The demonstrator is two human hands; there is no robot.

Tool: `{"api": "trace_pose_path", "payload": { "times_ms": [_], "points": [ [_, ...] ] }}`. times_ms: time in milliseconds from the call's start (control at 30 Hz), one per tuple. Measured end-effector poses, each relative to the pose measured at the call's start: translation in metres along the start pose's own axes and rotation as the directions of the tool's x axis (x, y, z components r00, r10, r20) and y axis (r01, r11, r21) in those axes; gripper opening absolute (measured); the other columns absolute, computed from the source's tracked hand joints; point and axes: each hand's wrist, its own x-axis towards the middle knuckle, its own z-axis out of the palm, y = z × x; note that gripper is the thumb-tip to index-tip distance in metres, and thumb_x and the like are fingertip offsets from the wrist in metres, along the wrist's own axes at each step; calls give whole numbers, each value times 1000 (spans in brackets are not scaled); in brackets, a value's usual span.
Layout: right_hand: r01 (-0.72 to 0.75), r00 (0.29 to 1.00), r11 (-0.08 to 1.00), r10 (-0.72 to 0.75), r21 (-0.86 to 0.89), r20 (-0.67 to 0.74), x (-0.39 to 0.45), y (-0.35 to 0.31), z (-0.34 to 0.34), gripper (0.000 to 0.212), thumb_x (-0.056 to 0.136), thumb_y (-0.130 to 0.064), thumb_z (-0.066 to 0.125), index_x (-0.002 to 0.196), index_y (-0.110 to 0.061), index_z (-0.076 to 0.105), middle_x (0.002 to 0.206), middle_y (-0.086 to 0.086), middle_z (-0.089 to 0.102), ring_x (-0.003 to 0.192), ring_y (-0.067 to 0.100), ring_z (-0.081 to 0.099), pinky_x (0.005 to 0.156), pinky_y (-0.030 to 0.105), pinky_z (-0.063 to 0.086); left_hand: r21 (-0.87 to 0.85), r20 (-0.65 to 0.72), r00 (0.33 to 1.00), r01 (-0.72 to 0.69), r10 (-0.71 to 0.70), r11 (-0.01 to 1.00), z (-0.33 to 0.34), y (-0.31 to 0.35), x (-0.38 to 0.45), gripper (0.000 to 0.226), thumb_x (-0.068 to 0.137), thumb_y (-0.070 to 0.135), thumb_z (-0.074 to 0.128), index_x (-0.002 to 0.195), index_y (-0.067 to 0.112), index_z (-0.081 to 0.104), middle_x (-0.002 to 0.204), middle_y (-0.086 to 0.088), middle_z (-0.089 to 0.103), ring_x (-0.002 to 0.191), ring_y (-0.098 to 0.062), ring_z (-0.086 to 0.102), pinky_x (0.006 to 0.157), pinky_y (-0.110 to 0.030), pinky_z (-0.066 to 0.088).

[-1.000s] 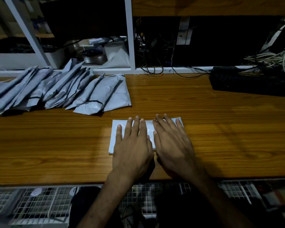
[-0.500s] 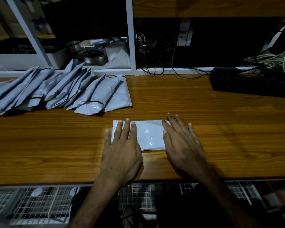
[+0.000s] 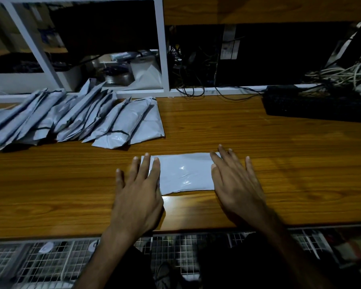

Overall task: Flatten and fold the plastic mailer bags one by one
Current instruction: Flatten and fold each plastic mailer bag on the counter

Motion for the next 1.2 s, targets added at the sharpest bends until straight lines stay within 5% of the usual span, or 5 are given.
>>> {"api": "trace_pose_path", "payload": {
  "times_ms": [233, 400, 767, 967, 1200],
  "points": [
    [-29, 1000, 999, 28, -44, -3, 0, 13, -3, 75, 97, -50, -1, 164, -27, 23, 173, -5, 9, 159, 12, 0, 128, 48, -6, -25, 1, 1000, 24, -24, 999, -2, -7, -4, 73, 95, 40, 8, 166, 24, 6, 174, -3, 0, 160, -30, -4, 124, -66, 2],
    [-50, 999, 996, 50, -77, -1, -3, 21, -6, 67, 100, -46, 6, 164, -30, 22, 173, -7, 11, 159, 12, 2, 127, 47, -6, -14, 12, 999, 39, -39, 999, 0, -17, -5, 78, 90, 44, 3, 166, 26, 3, 174, -1, 2, 161, -30, -3, 122, -67, 3],
    [-89, 995, 981, 94, -173, 21, -6, 31, -13, 59, 105, -34, 19, 164, -28, 15, 173, -2, 10, 160, 19, 6, 127, 52, 3, -35, 0, 992, 130, -130, 991, -12, -25, -14, 65, 100, 30, 27, 164, 26, 15, 172, -6, 16, 160, -34, 4, 121, -69, 8],
    [-147, 982, 987, 137, -70, -131, -5, 23, -17, 48, 110, -28, 34, 156, -19, 43, 167, 2, 33, 156, 20, 25, 128, 47, 8, -72, -30, 987, 153, -155, 986, -21, -23, -19, 69, 92, 16, 54, 159, 22, 38, 167, -10, 33, 157, -36, 19, 122, -68, 13],
    [65, 988, 997, -57, 46, -142, 14, -27, -17, 43, 109, -32, 38, 146, -20, 56, 155, -4, 51, 147, 11, 40, 127, 38, 13, -213, -178, 982, 21, -60, 977, -28, 26, 7, 46, 106, 27, 43, 151, 21, 49, 163, -5, 40, 155, -25, 27, 125, -45, 5]
  ]
}}
